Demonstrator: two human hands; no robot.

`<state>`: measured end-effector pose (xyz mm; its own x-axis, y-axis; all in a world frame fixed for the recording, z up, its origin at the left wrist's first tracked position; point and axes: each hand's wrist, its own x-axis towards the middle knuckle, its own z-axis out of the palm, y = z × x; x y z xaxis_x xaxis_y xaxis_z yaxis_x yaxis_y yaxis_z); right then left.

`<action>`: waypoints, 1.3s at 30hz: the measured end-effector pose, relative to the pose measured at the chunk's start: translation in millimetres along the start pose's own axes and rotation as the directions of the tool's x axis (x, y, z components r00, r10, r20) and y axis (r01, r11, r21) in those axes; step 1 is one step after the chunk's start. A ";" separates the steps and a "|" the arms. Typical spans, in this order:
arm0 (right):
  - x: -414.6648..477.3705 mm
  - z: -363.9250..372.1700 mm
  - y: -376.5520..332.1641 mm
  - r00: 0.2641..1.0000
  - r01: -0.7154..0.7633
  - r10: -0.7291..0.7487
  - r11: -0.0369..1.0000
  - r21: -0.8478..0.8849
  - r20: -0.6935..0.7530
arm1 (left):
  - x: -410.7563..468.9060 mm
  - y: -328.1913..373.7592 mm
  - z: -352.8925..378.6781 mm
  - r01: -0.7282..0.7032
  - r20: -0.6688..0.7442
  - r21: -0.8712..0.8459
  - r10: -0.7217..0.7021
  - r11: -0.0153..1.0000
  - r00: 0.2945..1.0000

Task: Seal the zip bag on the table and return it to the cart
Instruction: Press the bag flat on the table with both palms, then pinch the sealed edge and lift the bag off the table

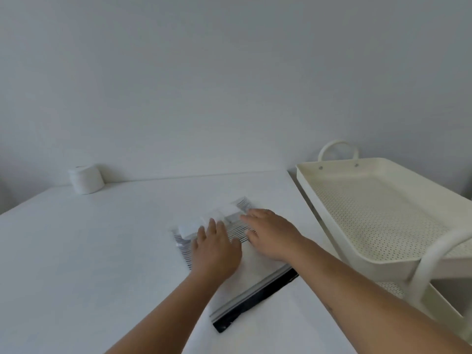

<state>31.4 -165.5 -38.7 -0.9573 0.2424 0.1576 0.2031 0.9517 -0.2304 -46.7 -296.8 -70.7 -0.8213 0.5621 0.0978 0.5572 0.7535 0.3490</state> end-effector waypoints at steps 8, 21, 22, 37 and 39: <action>9.7 48.7 8.6 0.981 -0.118 0.124 0.992 -0.044 0.147 | -1.7 -18.2 20.1 -0.057 0.037 0.132 0.052 0.990 0.998; 15.3 44.3 -5.2 0.940 -0.276 0.274 0.961 -0.018 0.201 | 32.4 -32.7 0.5 -0.276 0.213 0.200 0.233 0.940 0.949; 13.6 38.3 -3.8 0.942 -0.268 0.260 0.963 0.009 0.212 | 33.5 -32.0 -3.3 -0.271 0.221 0.204 0.226 0.941 0.949; -27.8 -57.5 -21.7 0.950 -0.168 0.107 0.967 0.192 0.295 | -4.3 -28.2 -76.1 -0.296 0.220 -0.119 0.316 0.948 0.923; -37.0 -54.9 -23.3 0.912 -0.167 0.120 0.982 0.090 0.392 | -17.6 -29.4 -71.3 -0.295 0.299 -0.117 0.316 0.948 0.900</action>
<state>73.3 -186.3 13.5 -0.9295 0.2611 -0.2604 0.3411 0.8769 -0.3386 -57.4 -353.1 -16.2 -0.5266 0.8463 -0.0800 0.7561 0.5093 0.4110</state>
